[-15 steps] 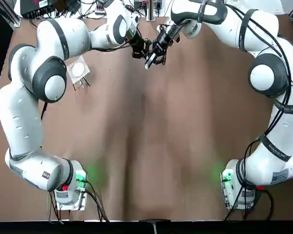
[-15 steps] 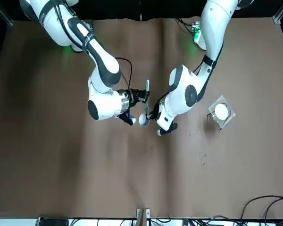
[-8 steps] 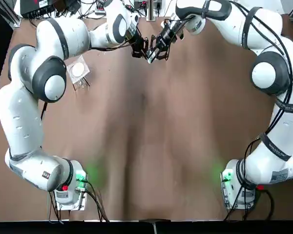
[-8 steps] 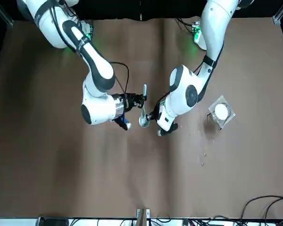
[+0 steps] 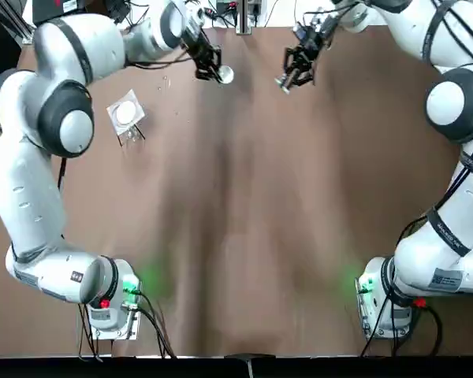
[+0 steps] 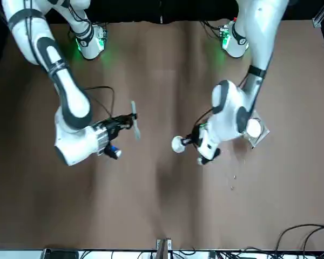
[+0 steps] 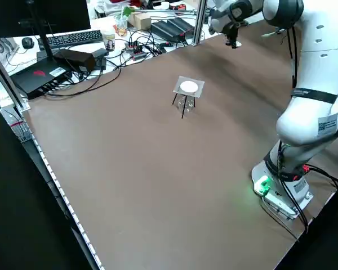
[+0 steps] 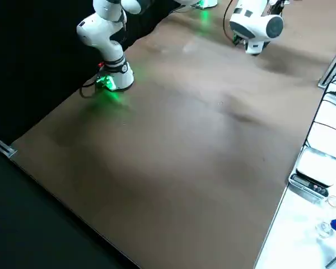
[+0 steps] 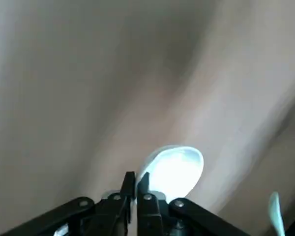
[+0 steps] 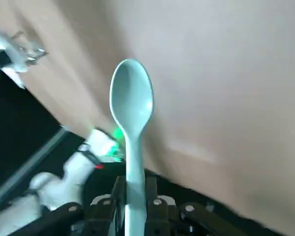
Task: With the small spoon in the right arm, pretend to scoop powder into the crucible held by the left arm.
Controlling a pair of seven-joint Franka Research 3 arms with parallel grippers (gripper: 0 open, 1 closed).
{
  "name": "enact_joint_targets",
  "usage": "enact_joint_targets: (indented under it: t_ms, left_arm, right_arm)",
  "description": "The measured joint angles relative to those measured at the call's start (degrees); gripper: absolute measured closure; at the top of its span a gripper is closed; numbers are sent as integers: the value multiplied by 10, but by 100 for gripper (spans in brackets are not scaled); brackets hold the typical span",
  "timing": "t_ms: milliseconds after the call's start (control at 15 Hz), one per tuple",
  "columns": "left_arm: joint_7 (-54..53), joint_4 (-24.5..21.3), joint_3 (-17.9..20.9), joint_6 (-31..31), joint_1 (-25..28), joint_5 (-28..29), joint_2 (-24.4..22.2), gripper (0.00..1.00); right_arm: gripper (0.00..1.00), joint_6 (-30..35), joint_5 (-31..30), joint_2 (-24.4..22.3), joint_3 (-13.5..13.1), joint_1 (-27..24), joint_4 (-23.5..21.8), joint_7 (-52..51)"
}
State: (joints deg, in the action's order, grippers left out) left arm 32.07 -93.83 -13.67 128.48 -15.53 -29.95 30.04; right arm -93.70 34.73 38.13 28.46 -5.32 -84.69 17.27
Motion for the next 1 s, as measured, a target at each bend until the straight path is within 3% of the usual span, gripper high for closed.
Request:
enact_joint_targets:
  t_ms: [200, 467, 800, 1000]
  left_arm:
    - [-69, -35, 2, -52, 81, 5, -55, 94]
    - [-186, -108, 1, -125, 190, 6, -122, 94]
    - [-313, -160, 0, -149, 268, 6, -140, 94]
    - [-401, -182, 0, -154, 317, 6, -140, 94]
  right_arm:
    - [80, 30, -143, 1, -2, -58, -4, -154]
    - [80, 31, -272, 4, -23, -72, -17, -322]
    - [80, 27, -392, 11, -78, -74, -21, -540]
    - [80, 11, -482, 24, -96, -75, -22, -653]
